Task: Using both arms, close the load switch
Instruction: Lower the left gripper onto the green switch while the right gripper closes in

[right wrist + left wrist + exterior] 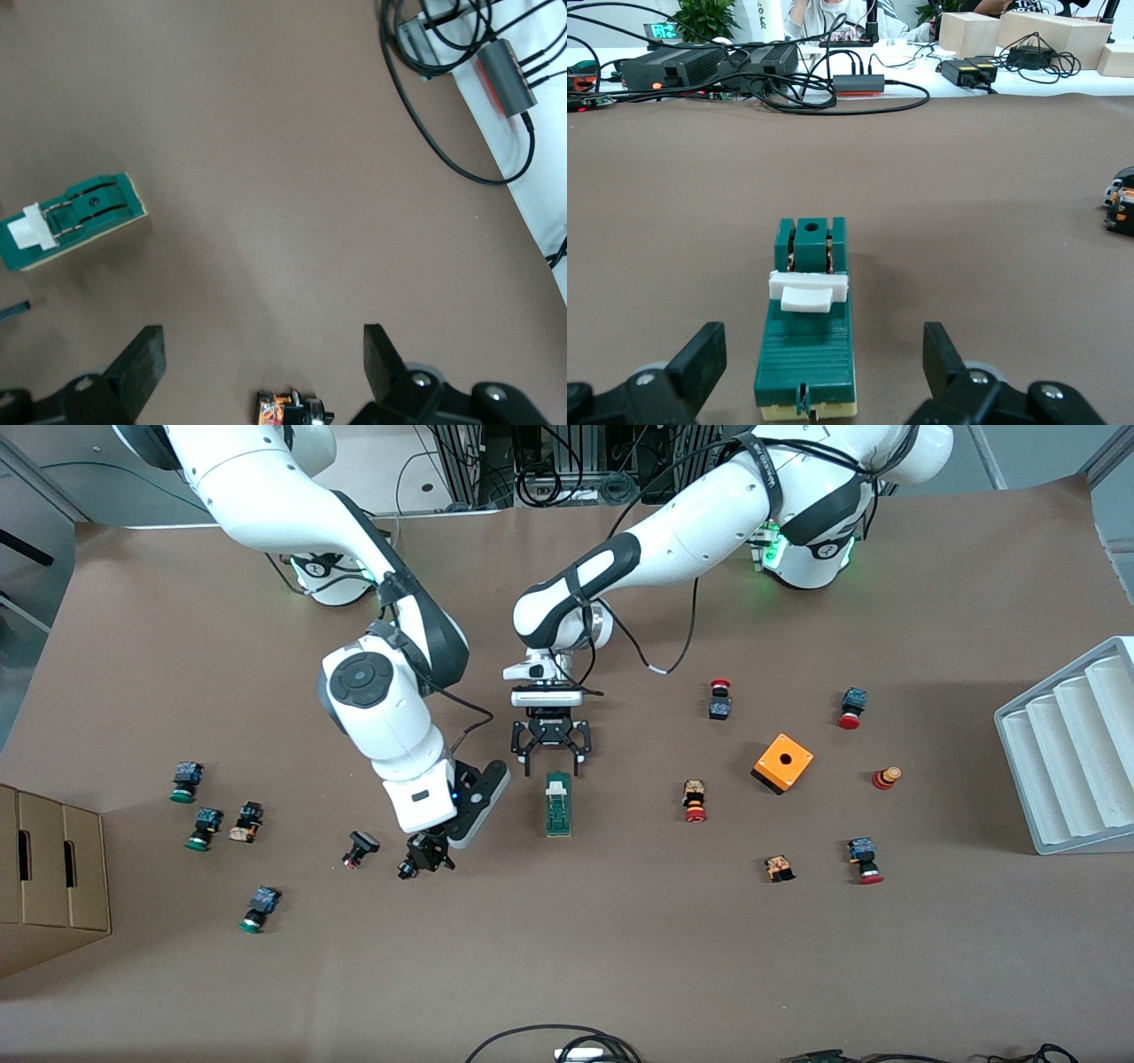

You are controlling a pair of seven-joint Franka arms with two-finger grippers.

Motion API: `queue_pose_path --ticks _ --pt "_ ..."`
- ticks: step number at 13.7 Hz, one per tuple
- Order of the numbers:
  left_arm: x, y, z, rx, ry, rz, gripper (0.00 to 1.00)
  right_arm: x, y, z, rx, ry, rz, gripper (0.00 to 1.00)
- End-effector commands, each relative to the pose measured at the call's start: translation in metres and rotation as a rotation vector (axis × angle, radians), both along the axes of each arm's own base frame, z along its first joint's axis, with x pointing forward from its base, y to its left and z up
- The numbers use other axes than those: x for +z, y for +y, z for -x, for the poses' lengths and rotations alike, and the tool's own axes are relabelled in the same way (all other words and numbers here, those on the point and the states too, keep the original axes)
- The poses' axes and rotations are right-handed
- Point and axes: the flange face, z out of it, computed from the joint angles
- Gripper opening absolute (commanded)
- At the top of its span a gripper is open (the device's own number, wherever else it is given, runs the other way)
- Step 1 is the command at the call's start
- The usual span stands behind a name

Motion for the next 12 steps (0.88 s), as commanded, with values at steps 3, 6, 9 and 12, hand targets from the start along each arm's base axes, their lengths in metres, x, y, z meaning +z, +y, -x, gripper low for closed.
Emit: queue_pose_path --ticks 3,6,9,12 --pt "-0.024 0.006 -0.007 -0.016 -0.081 0.019 0.95 -0.009 0.022 0.017 0.058 -0.005 0.048 1.00" --pt "-0.027 0.008 -0.008 -0.014 -0.100 0.029 0.94 -0.028 0.036 0.024 0.082 0.010 0.057 1.00" --pt "-0.027 0.003 -0.003 0.002 -0.095 0.063 0.88 -0.036 0.040 0.026 0.114 -0.004 0.094 1.00" --pt "-0.037 0.000 0.007 0.019 -0.108 0.097 0.88 -0.037 0.038 0.026 0.114 0.002 0.103 1.00"
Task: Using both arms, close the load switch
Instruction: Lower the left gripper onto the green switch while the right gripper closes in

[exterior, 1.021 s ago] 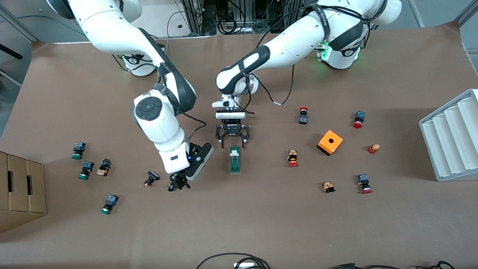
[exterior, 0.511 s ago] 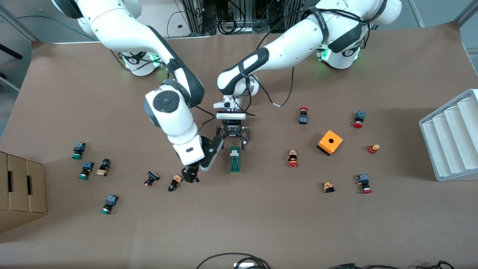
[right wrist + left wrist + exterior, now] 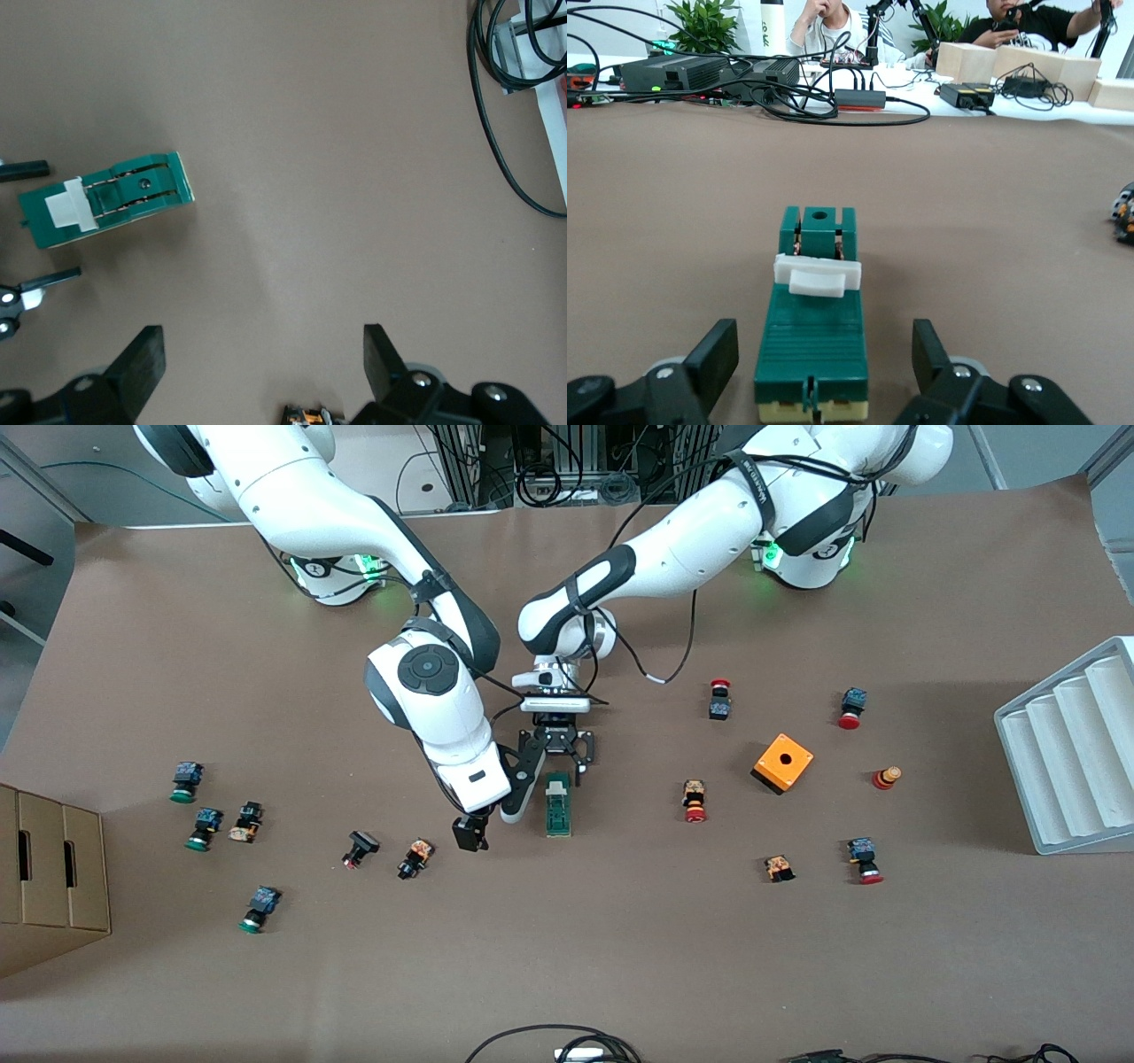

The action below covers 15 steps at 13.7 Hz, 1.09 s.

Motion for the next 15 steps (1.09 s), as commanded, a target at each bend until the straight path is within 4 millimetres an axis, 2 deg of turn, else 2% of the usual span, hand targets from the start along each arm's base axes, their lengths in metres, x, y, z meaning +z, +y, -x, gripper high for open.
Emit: queue_pose_path --ticks 1,2,4,8,14,15 --pt "-0.010 -0.006 0.008 0.020 -0.042 0.019 0.87 -0.002 -0.001 -0.001 0.006 -0.014 0.019 1.00" --pt "-0.010 -0.005 0.008 0.018 -0.045 0.016 0.83 -0.002 0.000 0.000 0.008 -0.013 0.021 1.00" --pt "-0.013 -0.004 0.009 0.016 -0.054 0.003 0.81 -0.003 0.001 0.002 0.011 -0.009 0.023 1.00" --pt "-0.019 -0.001 0.010 0.029 -0.071 -0.016 0.65 -0.009 0.010 0.009 0.028 -0.001 0.029 1.00" --pt "-0.018 -0.002 0.008 0.029 -0.072 -0.015 0.65 -0.022 0.028 0.022 0.056 0.013 0.037 1.00" --pt "-0.021 -0.001 0.009 0.027 -0.070 -0.018 0.62 -0.026 0.029 0.023 0.052 0.019 0.039 1.00"
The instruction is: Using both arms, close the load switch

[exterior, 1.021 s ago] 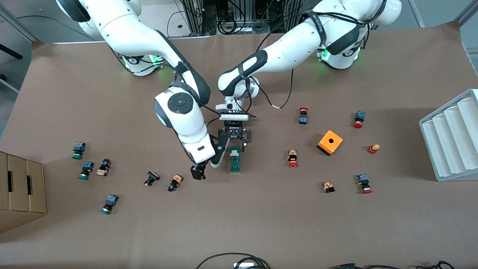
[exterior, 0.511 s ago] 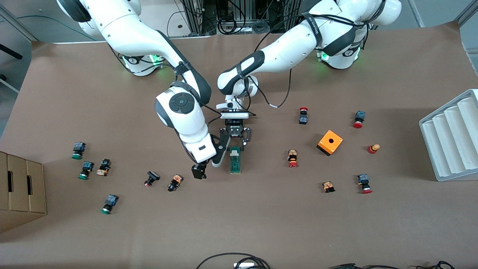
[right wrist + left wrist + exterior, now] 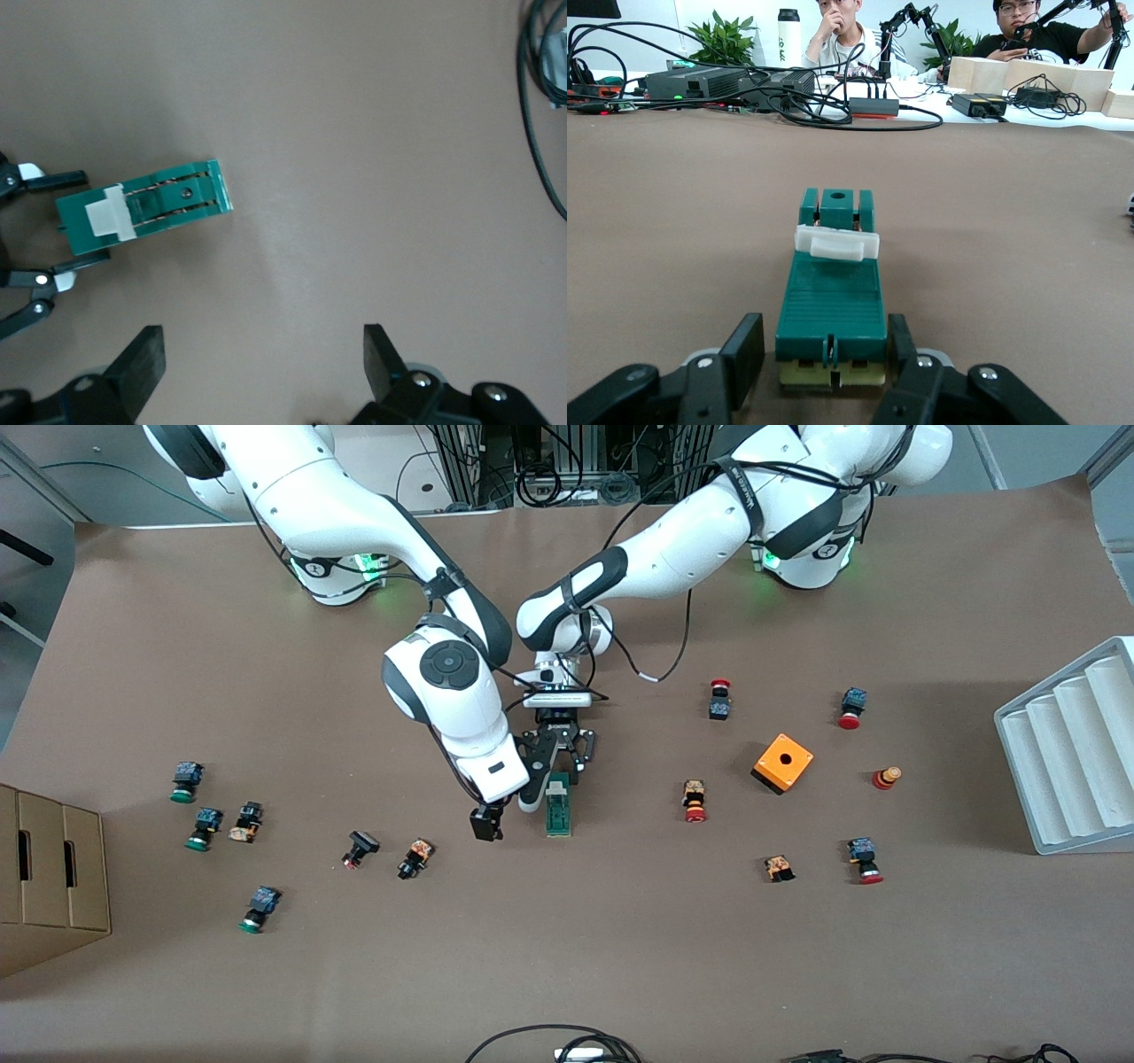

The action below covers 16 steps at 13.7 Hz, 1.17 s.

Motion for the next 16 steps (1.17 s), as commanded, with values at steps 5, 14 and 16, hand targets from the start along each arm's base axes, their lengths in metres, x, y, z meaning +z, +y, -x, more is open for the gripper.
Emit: queue_pose_path --ticks 5,14,16 --pt "-0.004 -0.009 0.001 -0.006 -0.030 0.008 0.61 -0.028 0.021 0.014 -0.005 0.007 0.024 1.00" --pt "-0.007 -0.014 0.007 -0.009 -0.027 0.019 0.61 -0.054 0.048 0.034 -0.028 -0.006 0.029 1.00" --pt "-0.007 -0.014 0.010 -0.012 -0.028 0.019 0.61 -0.055 0.050 0.035 -0.015 -0.013 0.039 1.00"
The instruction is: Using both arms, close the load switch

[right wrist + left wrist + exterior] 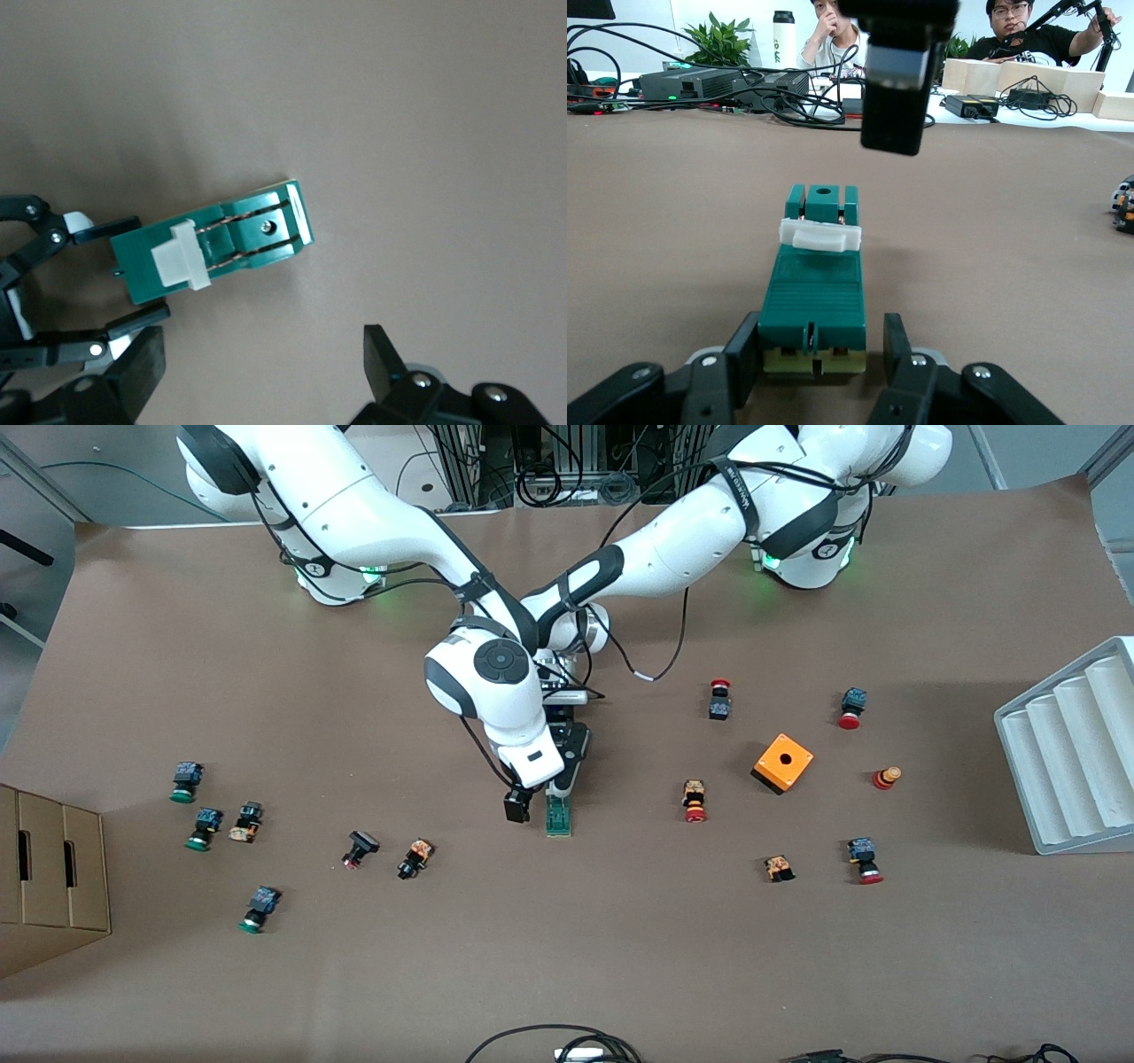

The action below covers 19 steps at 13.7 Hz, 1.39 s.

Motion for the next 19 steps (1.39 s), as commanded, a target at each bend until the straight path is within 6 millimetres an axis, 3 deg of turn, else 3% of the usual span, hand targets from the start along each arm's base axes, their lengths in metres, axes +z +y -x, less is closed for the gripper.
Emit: queue_pose_path --ticks 1,15,19 --pt "-0.006 -0.008 0.005 -0.007 -0.020 0.015 0.61 -0.002 0.007 -0.002 0.025 -0.049 0.020 1.00" --pt "-0.006 -0.007 0.004 -0.002 -0.026 0.013 0.61 -0.013 0.019 0.005 0.088 -0.079 0.049 1.00" --pt "-0.011 -0.004 0.005 0.003 -0.030 0.005 0.61 -0.025 0.025 0.012 0.061 -0.069 0.051 1.00"
